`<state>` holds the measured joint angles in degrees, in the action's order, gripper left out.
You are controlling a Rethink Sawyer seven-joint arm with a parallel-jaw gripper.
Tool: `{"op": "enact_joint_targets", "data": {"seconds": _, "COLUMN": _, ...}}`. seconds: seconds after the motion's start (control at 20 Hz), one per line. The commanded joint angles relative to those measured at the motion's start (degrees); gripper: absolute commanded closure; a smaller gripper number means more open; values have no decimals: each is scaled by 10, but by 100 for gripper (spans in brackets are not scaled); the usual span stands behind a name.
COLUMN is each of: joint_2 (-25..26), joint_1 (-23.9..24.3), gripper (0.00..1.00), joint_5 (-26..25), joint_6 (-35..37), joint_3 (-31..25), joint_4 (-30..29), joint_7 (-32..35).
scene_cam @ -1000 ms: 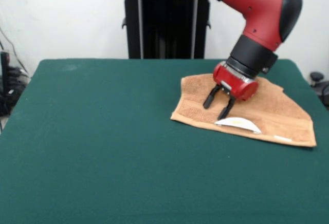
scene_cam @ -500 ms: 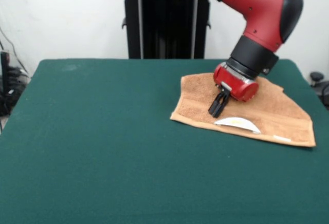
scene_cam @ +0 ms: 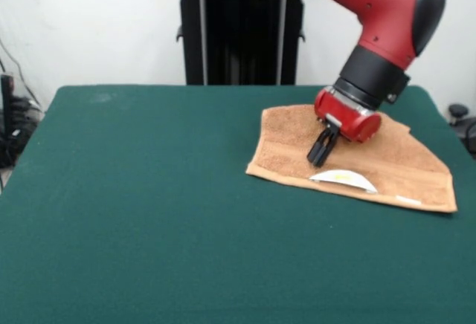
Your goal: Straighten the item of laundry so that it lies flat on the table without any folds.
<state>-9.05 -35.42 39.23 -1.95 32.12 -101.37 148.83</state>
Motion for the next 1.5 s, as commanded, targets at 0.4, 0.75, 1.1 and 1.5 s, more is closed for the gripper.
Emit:
{"op": "enact_joint_targets", "data": {"seconds": 0.4, "joint_2": -107, "joint_1": 224, "gripper": 0, "joint_5": -182, "joint_6": -14, "joint_3": -262, "joint_4": -39, "joint_7": -23}}
{"op": "enact_joint_targets", "data": {"seconds": 0.75, "joint_2": -59, "joint_1": 205, "gripper": 0, "joint_5": -189, "joint_6": -27, "joint_3": -237, "joint_4": -13, "joint_7": 58}}
{"op": "enact_joint_targets", "data": {"seconds": 1.1, "joint_2": -43, "joint_1": 212, "gripper": 0, "joint_5": -183, "joint_6": -15, "joint_3": -246, "joint_4": -11, "joint_7": 65}}
{"op": "enact_joint_targets", "data": {"seconds": 1.5, "joint_2": -54, "joint_1": 245, "gripper": 0, "joint_5": -197, "joint_6": 19, "joint_3": -289, "joint_4": -25, "joint_7": 48}}
